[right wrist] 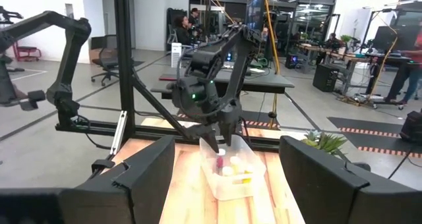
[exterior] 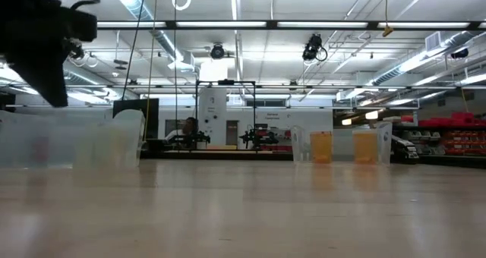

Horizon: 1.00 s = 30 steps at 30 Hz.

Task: Pick and place medicine bottles into bin by pill shape (circle, oval)
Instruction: Return to Home Position

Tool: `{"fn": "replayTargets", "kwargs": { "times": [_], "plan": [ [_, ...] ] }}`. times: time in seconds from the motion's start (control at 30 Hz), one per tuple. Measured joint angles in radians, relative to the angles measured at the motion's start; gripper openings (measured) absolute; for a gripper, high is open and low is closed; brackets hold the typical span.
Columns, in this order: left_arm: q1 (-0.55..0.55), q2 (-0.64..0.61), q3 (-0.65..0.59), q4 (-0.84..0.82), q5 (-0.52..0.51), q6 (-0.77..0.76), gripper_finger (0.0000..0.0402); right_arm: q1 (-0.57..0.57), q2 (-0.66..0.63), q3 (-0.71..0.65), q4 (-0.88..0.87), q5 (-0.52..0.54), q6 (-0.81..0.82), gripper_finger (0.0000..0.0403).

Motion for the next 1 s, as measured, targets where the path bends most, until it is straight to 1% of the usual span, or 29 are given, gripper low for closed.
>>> {"fn": "replayTargets", "kwargs": {
  "times": [0.13, 0.2, 0.27, 0.37, 0.5, 0.6, 0.67, 0.73, 0.83, 0.93, 1.0],
  "plan": [
    [0.037, 0.0, 0.069, -0.012, -0.002, 0.075, 0.0232, 0.0, 0.0, 0.0, 0.0, 0.0, -0.005, 0.028],
    [0.056, 0.0, 0.092, 0.018, -0.011, 0.112, 0.0231, 0.0, 0.0, 0.0, -0.003, 0.0, -0.015, 0.028],
    [0.078, 0.0, 0.097, 0.088, -0.013, 0.187, 0.0231, 0.0, -0.001, 0.0, -0.017, 0.0, -0.035, 0.028],
    [0.101, 0.0, 0.096, 0.233, -0.014, 0.341, 0.023, 0.0, -0.012, 0.0, -0.053, -0.012, -0.059, 0.028],
    [0.107, 0.0, 0.096, 0.518, -0.012, 0.643, 0.0217, 0.0, -0.053, 0.0, -0.123, -0.026, -0.062, 0.0274],
    [0.105, 0.0, 0.096, 0.783, -0.008, 0.951, 0.0197, 0.0, -0.097, 0.0, -0.182, -0.03, -0.038, 0.0267],
    [0.093, 0.0, 0.096, 0.953, 0.007, 1.147, 0.0182, 0.0, -0.13, -0.025, -0.19, -0.039, -0.027, 0.0263],
    [0.083, 0.0, 0.096, 1.098, 0.054, 1.314, 0.0167, 0.0, -0.168, -0.072, -0.177, -0.051, -0.027, 0.026],
    [0.08, -0.003, 0.096, 1.237, 0.172, 1.473, 0.0144, 0.0, -0.227, -0.164, -0.122, -0.056, -0.029, 0.0256],
    [0.11, -0.034, 0.096, 1.269, 0.294, 1.545, 0.0118, 0.0, -0.278, -0.227, -0.066, -0.057, -0.028, 0.0253],
    [0.153, -0.058, 0.097, 1.233, 0.364, 1.549, 0.0099, 0.0, -0.305, -0.247, -0.066, -0.057, -0.023, 0.025]
  ]
}}
